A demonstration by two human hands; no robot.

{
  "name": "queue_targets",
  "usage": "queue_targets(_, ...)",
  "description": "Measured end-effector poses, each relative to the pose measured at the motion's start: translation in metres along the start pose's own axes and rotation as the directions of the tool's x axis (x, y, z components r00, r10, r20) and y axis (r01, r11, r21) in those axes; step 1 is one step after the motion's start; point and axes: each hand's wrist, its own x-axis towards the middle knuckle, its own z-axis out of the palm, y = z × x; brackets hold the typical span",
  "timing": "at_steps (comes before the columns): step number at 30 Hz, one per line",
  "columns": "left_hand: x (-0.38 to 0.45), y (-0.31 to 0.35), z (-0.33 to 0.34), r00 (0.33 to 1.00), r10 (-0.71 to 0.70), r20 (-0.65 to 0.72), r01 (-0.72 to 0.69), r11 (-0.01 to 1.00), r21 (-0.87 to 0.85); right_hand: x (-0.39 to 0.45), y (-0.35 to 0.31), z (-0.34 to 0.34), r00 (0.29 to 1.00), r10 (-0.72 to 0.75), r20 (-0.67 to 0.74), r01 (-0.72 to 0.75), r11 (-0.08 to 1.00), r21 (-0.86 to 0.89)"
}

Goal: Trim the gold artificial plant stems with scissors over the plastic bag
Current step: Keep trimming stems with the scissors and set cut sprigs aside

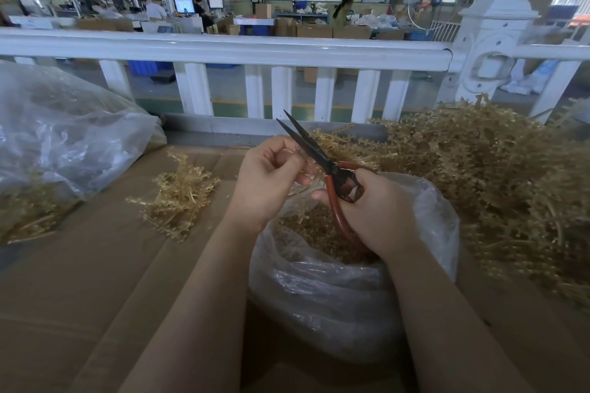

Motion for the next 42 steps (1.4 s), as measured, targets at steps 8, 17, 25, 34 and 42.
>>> queue_targets(8, 0.003, -0.001, -0.004, 0.993, -0.119, 0.001, 0.119, 0.991, -0.069, 0.002, -0.005, -0.003, 0.981, 0.175, 0.086, -0.192, 0.942, 0.276)
queue_targets(17, 0.003, 0.0, -0.001, 0.982, -0.167, 0.092, 0.174, 0.982, -0.08, 0.005, -0.009, -0.003, 0.958, 0.259, 0.124, -0.285, 0.814, 0.506)
queue_targets(25, 0.001, 0.006, 0.0, 0.979, -0.178, 0.096, 0.19, 0.972, -0.14, 0.005, -0.014, 0.0, 0.974, 0.173, 0.149, -0.227, 0.809, 0.543)
queue_targets(34, 0.001, 0.006, -0.003, 0.913, -0.377, 0.155, 0.406, 0.875, -0.263, 0.006, -0.008, -0.003, 0.964, 0.248, 0.097, -0.244, 0.676, 0.696)
queue_targets(42, -0.002, 0.006, -0.006, 0.8, -0.485, 0.353, 0.568, 0.802, -0.184, 0.005, -0.006, -0.01, 0.966, 0.256, 0.025, -0.174, 0.58, 0.796)
